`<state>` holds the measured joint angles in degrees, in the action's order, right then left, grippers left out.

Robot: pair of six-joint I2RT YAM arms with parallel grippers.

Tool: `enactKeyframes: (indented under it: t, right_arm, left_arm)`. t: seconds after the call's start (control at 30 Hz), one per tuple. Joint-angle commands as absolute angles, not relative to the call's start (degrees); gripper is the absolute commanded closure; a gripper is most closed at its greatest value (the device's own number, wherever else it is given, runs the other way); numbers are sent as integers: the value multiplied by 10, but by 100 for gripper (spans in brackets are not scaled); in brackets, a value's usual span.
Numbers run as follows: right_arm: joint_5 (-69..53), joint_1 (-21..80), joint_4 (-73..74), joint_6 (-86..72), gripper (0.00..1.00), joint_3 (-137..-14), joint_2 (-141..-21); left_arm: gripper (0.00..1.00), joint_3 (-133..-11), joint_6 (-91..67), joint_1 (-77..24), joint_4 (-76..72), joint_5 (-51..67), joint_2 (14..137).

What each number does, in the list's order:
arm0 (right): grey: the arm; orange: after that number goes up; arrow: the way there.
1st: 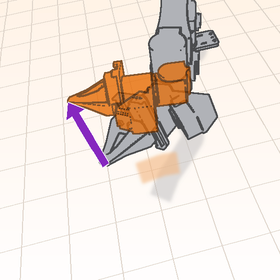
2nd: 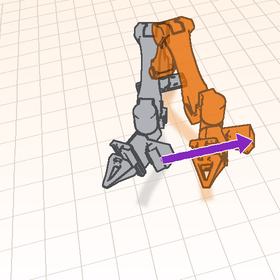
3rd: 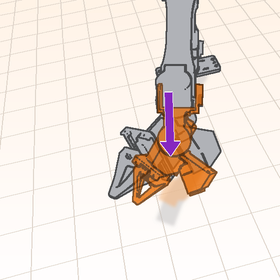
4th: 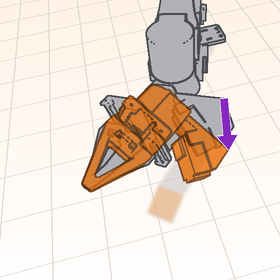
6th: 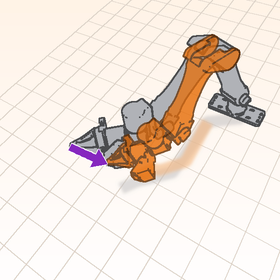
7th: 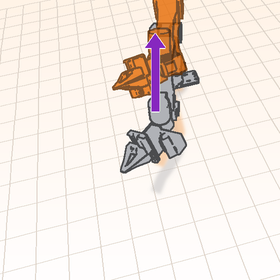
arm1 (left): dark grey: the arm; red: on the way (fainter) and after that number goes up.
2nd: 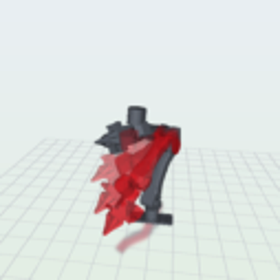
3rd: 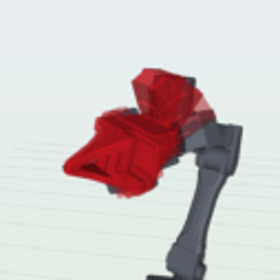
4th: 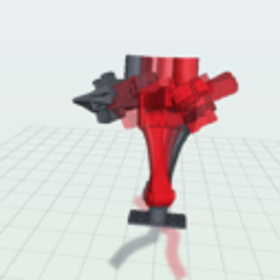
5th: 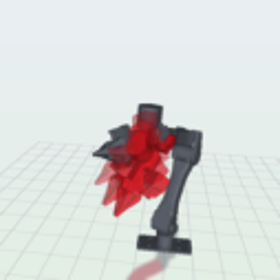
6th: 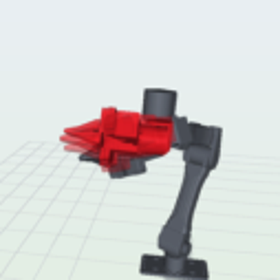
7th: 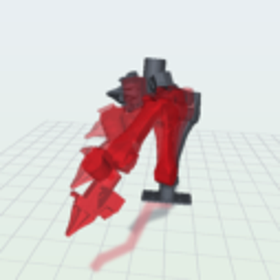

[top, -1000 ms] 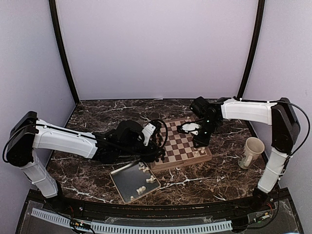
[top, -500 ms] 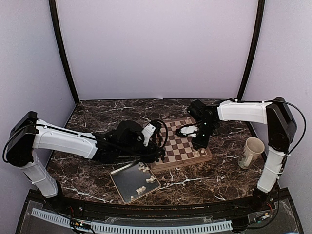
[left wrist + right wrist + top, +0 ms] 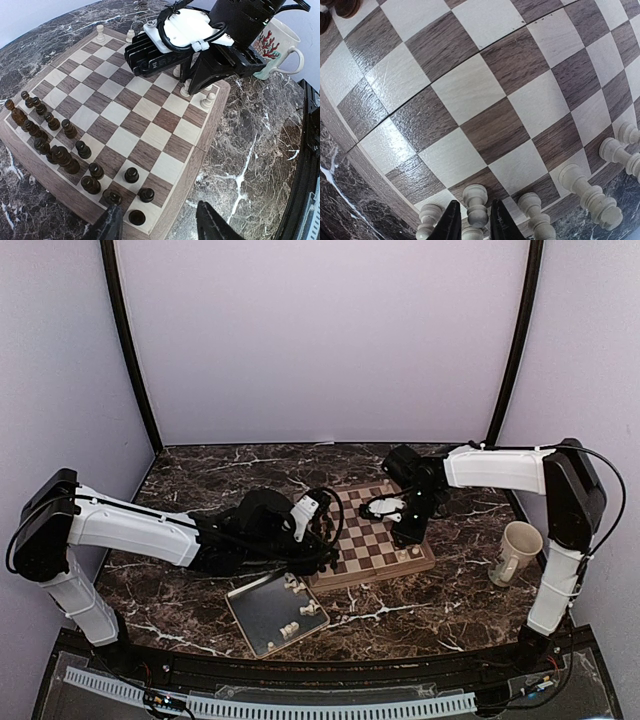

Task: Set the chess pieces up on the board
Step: Adjust the pawn at b2.

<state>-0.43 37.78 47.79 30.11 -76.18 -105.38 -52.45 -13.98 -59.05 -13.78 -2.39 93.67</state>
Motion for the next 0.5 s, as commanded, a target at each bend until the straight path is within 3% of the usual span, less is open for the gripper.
enactKeyframes:
  t: [0.0, 0.23, 0.47]
  right_arm:
    - [-13, 384, 481, 297, 76, -784, -1053]
    - [-26, 384, 492, 283, 69, -830, -1027]
    - [-45, 383, 477, 271, 68, -852, -1000]
  left_arm:
    - [47, -519, -142, -592, -147, -22, 932]
    - [48, -506, -154, -592, -93, -16, 903]
    - [50, -485, -172, -593, 92, 39, 842]
